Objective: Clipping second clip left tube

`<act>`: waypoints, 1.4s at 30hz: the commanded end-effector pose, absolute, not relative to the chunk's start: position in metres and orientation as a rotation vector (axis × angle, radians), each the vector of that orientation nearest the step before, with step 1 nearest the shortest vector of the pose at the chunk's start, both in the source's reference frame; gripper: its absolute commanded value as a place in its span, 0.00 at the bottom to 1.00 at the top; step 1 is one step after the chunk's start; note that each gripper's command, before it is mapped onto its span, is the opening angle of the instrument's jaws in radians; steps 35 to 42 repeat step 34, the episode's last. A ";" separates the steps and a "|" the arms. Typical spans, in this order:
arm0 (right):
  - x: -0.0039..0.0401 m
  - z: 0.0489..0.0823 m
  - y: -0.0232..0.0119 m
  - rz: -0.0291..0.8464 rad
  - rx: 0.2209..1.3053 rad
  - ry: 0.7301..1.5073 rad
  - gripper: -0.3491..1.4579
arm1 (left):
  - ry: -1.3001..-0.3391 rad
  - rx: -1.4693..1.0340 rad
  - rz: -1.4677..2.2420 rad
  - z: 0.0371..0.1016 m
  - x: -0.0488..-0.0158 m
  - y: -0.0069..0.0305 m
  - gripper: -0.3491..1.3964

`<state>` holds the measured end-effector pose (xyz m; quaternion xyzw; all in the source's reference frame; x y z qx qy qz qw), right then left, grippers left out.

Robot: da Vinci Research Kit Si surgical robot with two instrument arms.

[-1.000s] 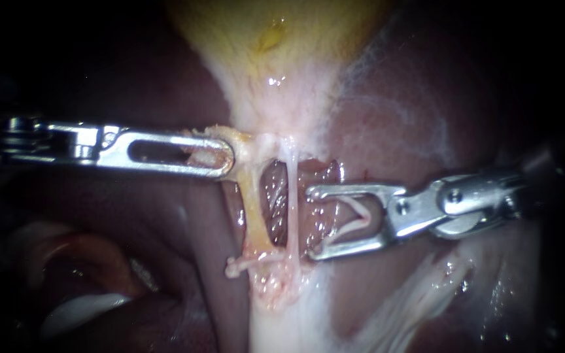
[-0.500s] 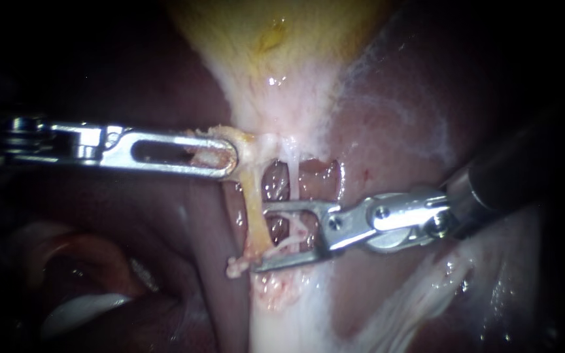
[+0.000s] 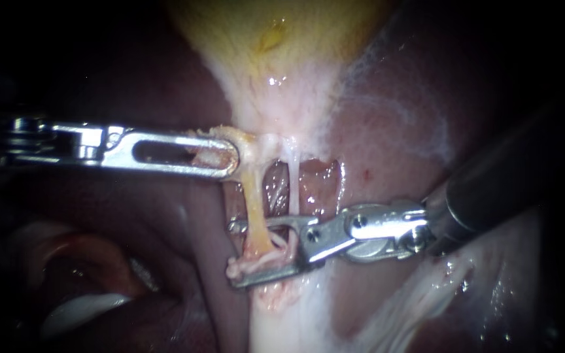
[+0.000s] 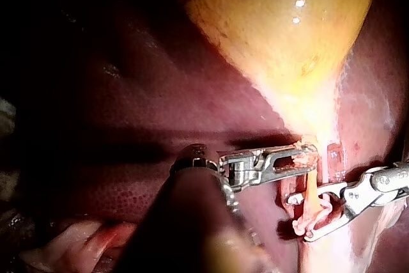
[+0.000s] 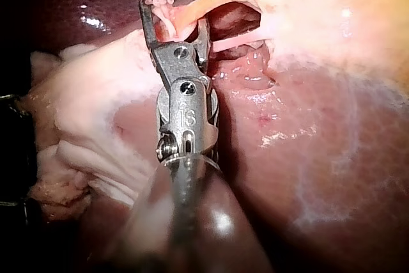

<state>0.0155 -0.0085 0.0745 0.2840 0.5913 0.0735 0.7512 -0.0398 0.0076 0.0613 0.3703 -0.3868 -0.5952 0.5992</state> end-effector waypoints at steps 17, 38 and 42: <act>0.0150 0.0747 -0.0078 0.366 0.768 1.231 0.00 | -0.897 0.859 -1.380 0.0615 -0.0399 0.0077 0.00; 0.0144 0.0750 -0.0079 0.360 0.775 1.186 0.00 | -0.897 0.859 -1.380 0.0617 -0.0399 0.0079 0.00; 0.0144 0.0750 -0.0079 0.360 0.775 1.186 0.00 | -0.897 0.859 -1.380 0.0617 -0.0399 0.0079 0.00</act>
